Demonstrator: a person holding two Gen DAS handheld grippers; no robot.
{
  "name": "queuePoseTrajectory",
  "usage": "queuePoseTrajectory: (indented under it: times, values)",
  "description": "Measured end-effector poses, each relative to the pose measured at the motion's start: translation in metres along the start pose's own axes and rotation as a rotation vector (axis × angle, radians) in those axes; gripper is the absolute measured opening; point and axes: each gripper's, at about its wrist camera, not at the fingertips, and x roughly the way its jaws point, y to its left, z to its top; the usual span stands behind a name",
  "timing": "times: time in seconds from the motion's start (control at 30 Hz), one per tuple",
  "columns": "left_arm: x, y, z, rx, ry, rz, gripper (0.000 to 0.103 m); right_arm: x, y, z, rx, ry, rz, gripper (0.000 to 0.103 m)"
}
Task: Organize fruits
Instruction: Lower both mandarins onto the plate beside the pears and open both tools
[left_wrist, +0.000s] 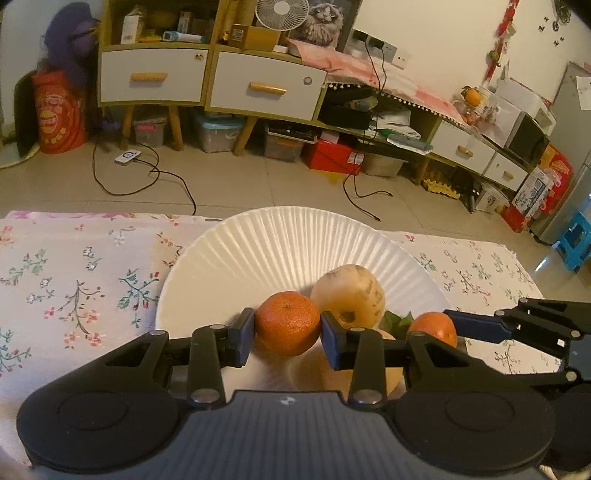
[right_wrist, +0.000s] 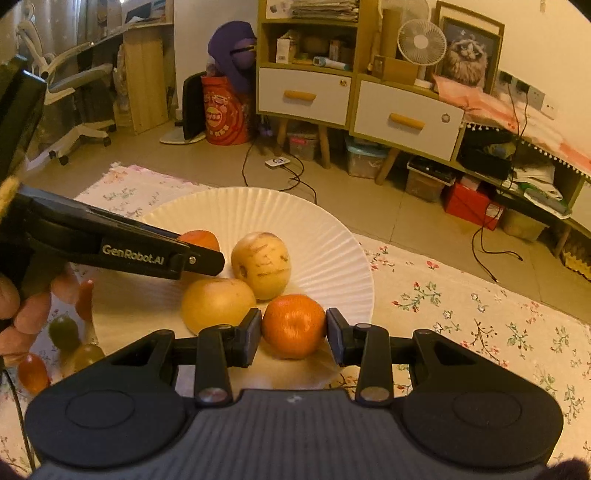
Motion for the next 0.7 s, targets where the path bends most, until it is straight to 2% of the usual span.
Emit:
queuePoseTrajectory:
  times: [0.3, 0.7]
  values:
    - [-0.002, 0.003, 0.003, -0.014, -0.010, -0.009, 0.028, -0.001, 0.001, 0.000, 0.005, -0.004, -0.002, 0.035]
    - [-0.030, -0.002, -0.001, 0.025, -0.022, 0.029, 0.050, -0.025, 0.005, 0.007, 0.005, -0.028, -0.022, 0.045]
